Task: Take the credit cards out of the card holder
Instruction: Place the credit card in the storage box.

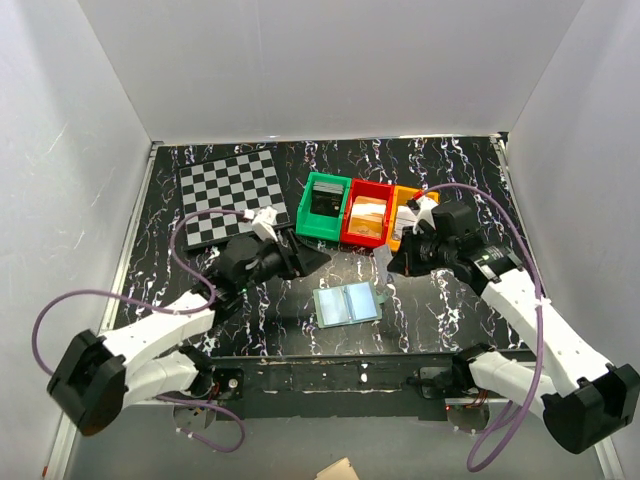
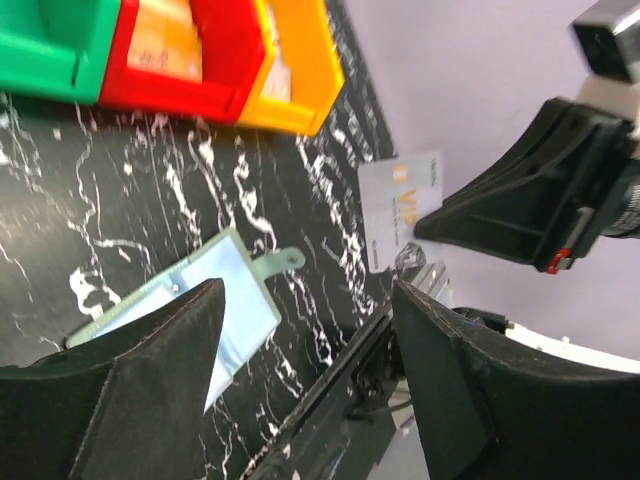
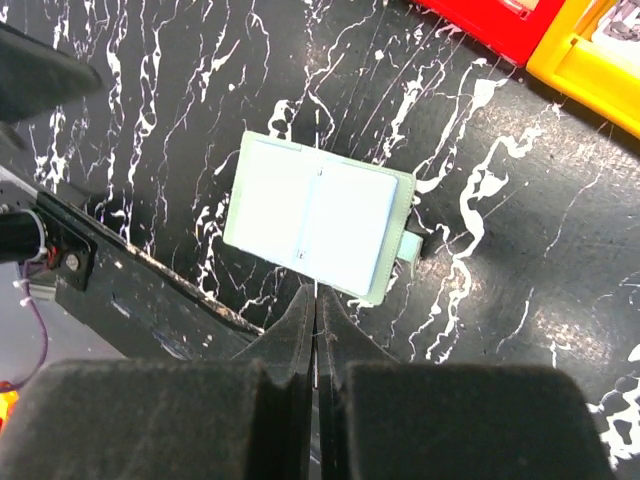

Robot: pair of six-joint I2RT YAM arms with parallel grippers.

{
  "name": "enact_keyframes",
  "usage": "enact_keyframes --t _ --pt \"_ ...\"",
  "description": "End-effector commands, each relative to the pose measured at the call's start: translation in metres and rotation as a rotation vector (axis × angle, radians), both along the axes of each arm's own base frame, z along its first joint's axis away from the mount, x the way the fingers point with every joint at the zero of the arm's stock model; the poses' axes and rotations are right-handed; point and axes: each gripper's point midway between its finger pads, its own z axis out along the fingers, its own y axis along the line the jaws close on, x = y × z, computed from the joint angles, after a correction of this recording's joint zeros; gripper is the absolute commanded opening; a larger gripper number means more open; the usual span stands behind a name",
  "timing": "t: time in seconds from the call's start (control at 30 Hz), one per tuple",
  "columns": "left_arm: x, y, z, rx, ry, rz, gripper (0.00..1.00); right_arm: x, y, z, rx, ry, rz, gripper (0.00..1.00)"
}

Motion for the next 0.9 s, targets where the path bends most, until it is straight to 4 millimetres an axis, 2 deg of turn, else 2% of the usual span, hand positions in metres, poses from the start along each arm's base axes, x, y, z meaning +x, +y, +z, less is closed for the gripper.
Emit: enact_keyframes --t 0.0,0.1,0.2,0.33,0.5,0.7,0.87 --pt "-0.001 0.018 0.036 -0.052 -0.207 0.014 0.69 -0.017 -0.004 0.035 -0.032 -0.101 0.159 0.01" --pt "-0.014 0.016 0.056 -0.098 -0.299 -0.053 0.77 -0.054 0.007 0.049 0.036 -0.042 0.348 0.01" --pt "-0.035 0.002 0.070 -0.120 -0.344 -0.218 0.79 -0.079 0.019 0.060 0.125 -0.023 0.459 0.01" --pt "-0.062 -0.014 0.077 -0.176 -0.335 -0.427 0.80 -0.105 0.023 0.060 0.100 0.000 0.583 0.01" --pt "-0.086 -0.020 0.079 -0.254 -0.343 -0.589 0.79 -0.122 0.026 0.057 0.074 0.013 0.664 0.01" --pt "-0.098 -0.027 0.078 -0.238 -0.369 -0.664 0.79 -0.134 0.034 0.063 0.143 0.043 0.731 0.01" --pt "-0.118 -0.035 0.079 -0.217 -0.432 -0.770 0.75 -0.143 0.042 0.069 0.221 0.094 0.781 0.01"
